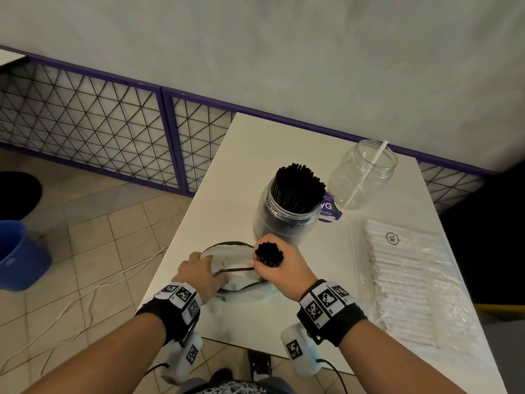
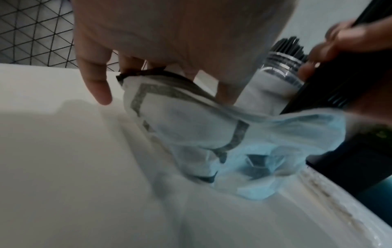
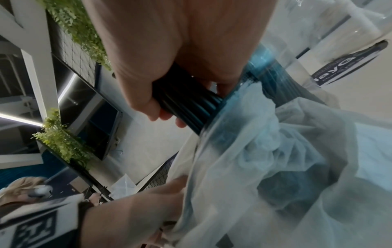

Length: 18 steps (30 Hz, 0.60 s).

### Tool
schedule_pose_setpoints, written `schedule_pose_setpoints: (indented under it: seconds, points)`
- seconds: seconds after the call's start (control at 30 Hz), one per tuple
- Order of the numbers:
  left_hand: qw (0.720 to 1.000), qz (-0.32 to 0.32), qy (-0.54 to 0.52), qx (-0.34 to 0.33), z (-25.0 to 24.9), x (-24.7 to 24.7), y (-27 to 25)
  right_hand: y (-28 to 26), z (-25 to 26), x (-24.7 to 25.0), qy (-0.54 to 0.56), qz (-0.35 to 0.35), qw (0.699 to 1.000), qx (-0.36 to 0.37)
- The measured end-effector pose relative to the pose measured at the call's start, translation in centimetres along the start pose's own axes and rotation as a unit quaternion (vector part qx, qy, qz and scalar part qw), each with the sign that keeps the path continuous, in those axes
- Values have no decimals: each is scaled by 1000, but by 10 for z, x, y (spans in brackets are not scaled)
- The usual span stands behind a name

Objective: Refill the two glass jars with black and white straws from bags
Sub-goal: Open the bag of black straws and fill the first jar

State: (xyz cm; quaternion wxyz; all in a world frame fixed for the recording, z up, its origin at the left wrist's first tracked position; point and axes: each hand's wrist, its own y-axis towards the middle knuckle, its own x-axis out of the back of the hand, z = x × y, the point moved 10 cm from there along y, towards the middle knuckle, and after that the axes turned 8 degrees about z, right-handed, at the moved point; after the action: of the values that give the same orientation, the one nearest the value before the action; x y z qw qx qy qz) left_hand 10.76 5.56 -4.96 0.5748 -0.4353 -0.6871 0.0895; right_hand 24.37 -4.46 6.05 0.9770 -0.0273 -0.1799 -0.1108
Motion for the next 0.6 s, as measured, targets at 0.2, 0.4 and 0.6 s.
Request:
schedule_pose_setpoints:
  seconds: [0.2,0.4,0.6]
  points:
    - [999,40,-3,21,-7,-9,11,4,0,-6,-10,6,1000,-11]
    - [999,6,-40,23,-10,-1,10,4,-1,-5,-14,-1,1000,-16]
    - [964,-6,-248,-89,-18,12,-5,5,-8,5,-11,-21,999,-27]
